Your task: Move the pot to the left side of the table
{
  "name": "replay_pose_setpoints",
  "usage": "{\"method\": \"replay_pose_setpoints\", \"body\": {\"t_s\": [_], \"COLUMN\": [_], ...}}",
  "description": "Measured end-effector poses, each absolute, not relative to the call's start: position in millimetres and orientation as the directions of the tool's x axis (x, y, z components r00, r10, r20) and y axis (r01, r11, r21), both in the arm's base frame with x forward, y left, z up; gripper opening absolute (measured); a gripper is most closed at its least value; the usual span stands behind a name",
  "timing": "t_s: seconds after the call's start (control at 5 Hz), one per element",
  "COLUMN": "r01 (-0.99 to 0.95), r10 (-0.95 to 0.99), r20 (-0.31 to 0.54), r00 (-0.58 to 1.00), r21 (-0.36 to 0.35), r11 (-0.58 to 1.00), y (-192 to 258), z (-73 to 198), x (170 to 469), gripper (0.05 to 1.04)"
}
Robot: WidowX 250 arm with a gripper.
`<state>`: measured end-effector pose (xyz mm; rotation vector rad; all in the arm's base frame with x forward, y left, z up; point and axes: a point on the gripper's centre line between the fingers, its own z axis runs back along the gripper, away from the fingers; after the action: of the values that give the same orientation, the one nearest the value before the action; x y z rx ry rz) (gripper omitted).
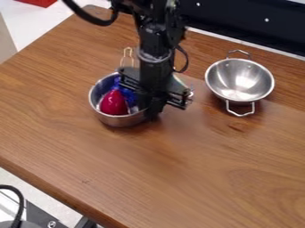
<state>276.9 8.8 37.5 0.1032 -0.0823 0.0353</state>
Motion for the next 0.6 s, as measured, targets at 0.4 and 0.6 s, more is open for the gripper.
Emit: {"method": "replay_pose_setpoints", "body": {"t_s": [0.4,0.6], "r01": [0.064,0.074], "r10": [-0.075,-0.087], "r20": [0.064,0.073], "r00": [0.995,0.994], "r21": [0.160,0.165], "r11": [0.985,0.984], "y": [10.6,14.7], "z": [38.4,42.4], "x": [265.6,265.1], "gripper": [0.063,0.063]}}
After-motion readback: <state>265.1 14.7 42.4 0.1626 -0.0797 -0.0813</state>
